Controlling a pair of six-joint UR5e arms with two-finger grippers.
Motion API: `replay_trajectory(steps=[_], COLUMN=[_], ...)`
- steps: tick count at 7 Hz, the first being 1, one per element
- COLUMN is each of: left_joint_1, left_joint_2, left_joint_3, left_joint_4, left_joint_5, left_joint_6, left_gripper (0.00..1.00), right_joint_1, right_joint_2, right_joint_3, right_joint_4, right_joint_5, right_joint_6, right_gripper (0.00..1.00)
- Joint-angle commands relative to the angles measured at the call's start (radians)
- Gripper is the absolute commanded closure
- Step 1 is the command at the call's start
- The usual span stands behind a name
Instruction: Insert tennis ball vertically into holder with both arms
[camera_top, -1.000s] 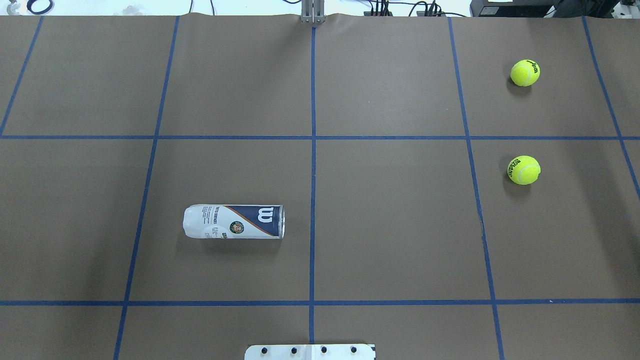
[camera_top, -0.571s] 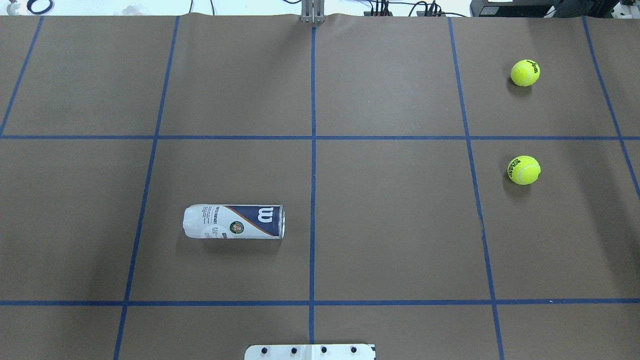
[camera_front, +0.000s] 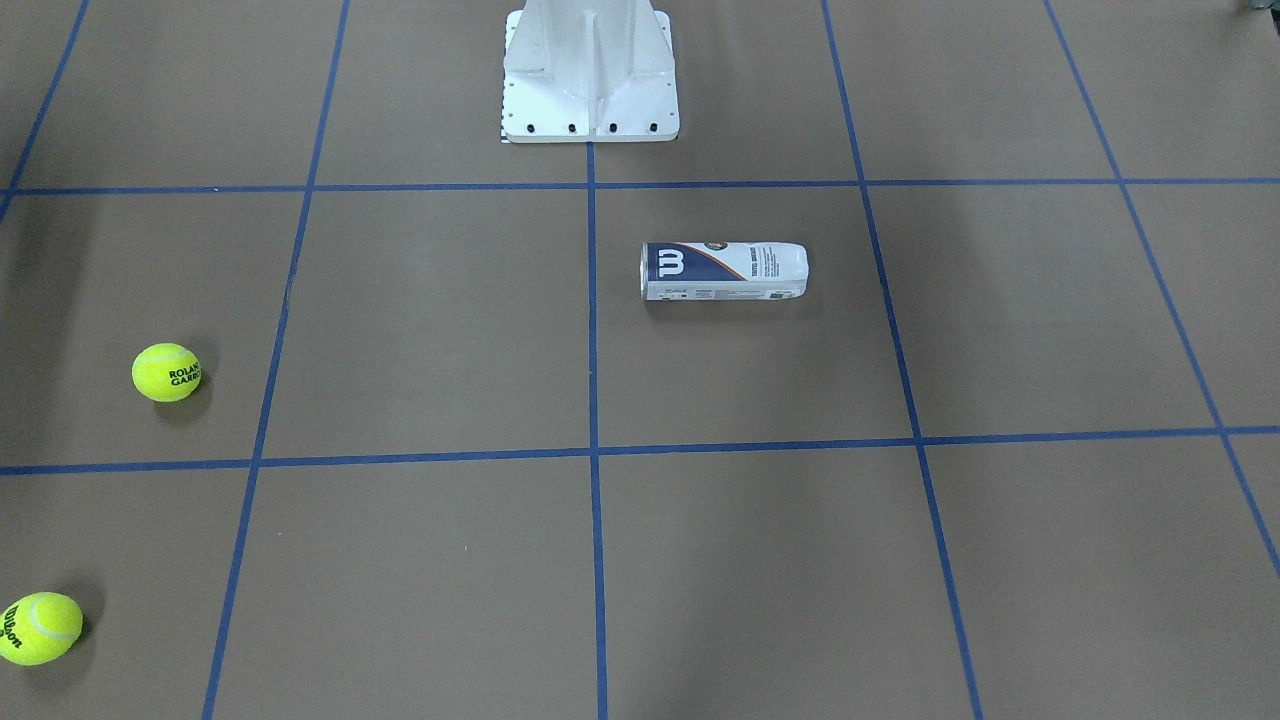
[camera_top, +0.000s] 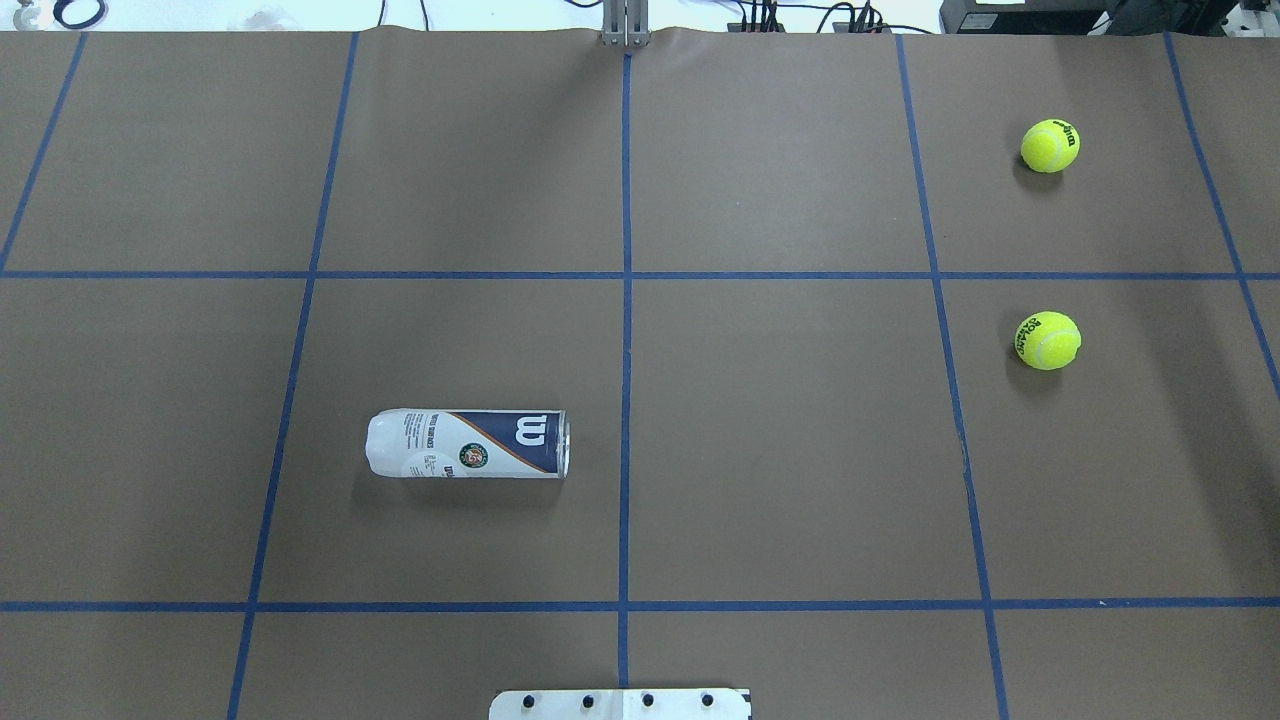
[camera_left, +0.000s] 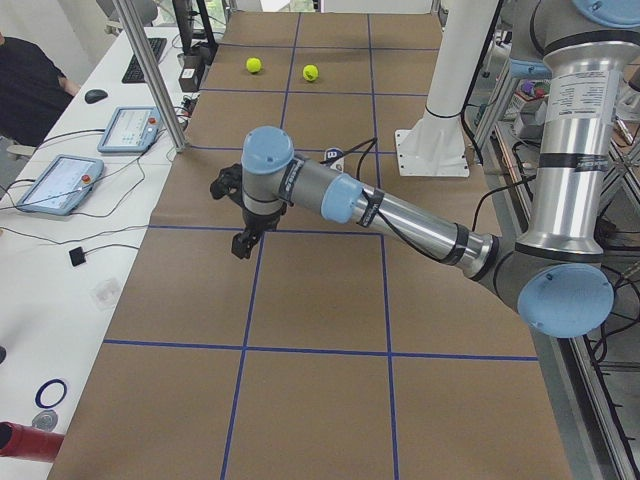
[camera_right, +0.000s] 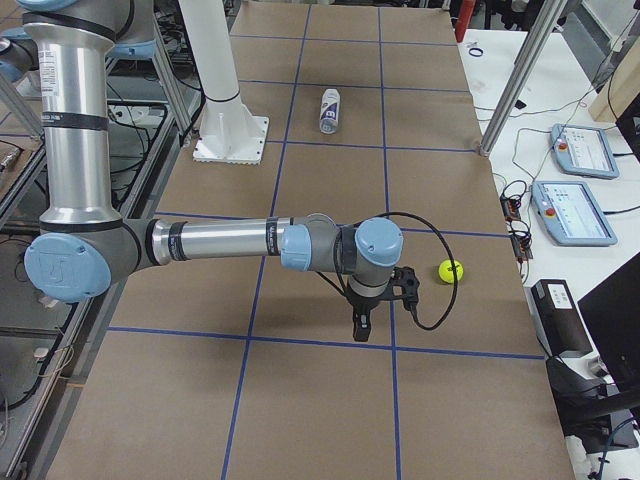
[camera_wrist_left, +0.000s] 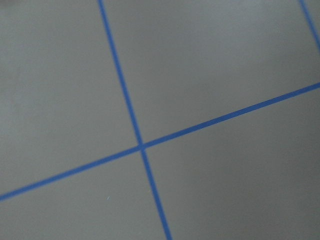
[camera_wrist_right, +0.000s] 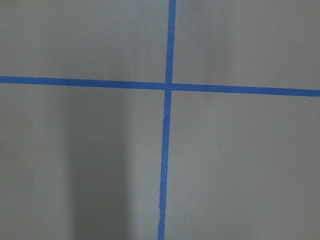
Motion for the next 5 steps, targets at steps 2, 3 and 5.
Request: replay_trajectory(steps=[2, 3, 5], left_joint_1=[0.320, 0.455, 0.694], left_joint_2=[-0.248, -0.384, -0.569], left_joint_3=[-0.017, 0.023, 0.060], left_joint_4=[0.008, 0.010, 0.011], left_joint_5=[0.027, 0.072, 0.320], left_joint_6=[-0.015, -0.056, -0.147], left_gripper=[0.03, 0.01, 0.01], right_joint_1=[0.000, 0.000, 0.000], right_joint_2=[0.003, 0.001, -0.002], right_joint_3=[0.018, 0.039, 0.052], right_joint_4=[-0.001, 0.001, -0.001], right_joint_5=[0.003, 0.006, 0.007], right_joint_6=[-0.002, -0.003, -0.008], right_gripper=[0.01, 0.01, 0.01])
